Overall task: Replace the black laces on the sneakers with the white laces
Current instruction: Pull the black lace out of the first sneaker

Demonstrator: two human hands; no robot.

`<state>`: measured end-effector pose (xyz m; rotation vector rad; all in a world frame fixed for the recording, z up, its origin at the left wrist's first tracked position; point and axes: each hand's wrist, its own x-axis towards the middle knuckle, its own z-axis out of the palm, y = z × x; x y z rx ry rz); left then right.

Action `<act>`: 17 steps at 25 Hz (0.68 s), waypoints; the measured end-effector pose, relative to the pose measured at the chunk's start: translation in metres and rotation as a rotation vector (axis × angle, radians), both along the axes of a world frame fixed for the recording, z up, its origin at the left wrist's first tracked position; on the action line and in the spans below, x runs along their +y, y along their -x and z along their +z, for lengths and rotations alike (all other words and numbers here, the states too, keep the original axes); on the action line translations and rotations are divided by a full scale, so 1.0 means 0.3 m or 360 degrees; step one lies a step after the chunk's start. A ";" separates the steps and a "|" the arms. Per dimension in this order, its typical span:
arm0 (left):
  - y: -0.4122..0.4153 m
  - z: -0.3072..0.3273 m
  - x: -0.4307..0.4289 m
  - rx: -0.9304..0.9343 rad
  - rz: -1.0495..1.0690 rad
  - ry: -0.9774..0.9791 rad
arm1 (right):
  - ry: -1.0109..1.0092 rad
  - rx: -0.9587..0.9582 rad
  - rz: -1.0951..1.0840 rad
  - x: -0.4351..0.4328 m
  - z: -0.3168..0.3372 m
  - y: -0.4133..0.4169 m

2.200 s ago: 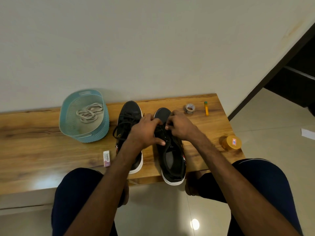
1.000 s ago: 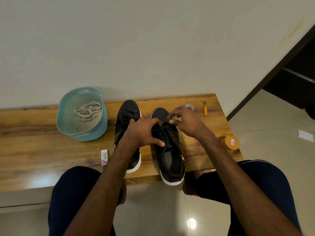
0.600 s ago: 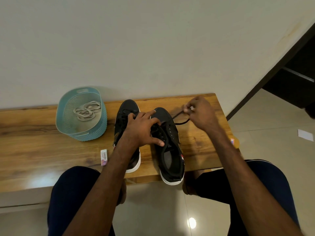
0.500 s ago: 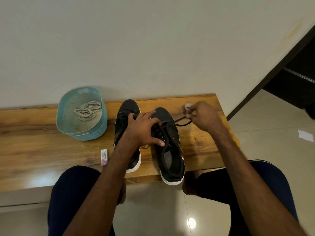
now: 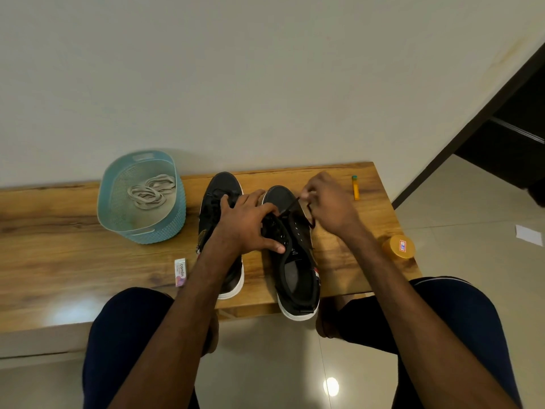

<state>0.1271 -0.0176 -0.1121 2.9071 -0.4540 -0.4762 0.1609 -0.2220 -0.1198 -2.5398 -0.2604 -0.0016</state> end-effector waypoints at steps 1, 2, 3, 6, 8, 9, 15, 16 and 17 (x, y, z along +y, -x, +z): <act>0.001 0.002 0.001 0.0005 0.0003 0.0002 | -0.0112 -0.0035 -0.0087 -0.034 0.016 -0.010; 0.001 0.003 0.000 0.0011 0.0004 0.0004 | -0.0159 -0.0030 -0.0128 -0.061 0.029 -0.016; 0.001 0.003 -0.001 0.0018 0.0003 0.0005 | -0.0138 0.0008 -0.0117 -0.074 0.038 -0.015; 0.000 0.000 -0.005 0.0020 -0.0003 -0.0002 | 0.0009 0.0226 0.0154 -0.020 0.015 0.008; -0.001 -0.002 -0.004 -0.0002 -0.0002 -0.0006 | 0.0280 0.0255 0.0334 0.047 -0.010 0.037; -0.001 -0.004 -0.002 -0.0008 -0.0001 -0.0008 | 0.0394 0.0226 0.0365 0.068 -0.022 0.045; -0.004 -0.018 0.000 -0.0022 0.0001 -0.0006 | 0.0333 -0.0097 -0.0040 0.009 0.035 0.022; -0.004 -0.019 0.001 -0.0018 0.0006 -0.0002 | 0.0243 -0.0161 -0.0205 -0.027 0.055 0.011; -0.005 -0.019 0.001 -0.0013 0.0008 0.0000 | 0.0226 -0.0213 -0.0347 -0.058 0.069 0.001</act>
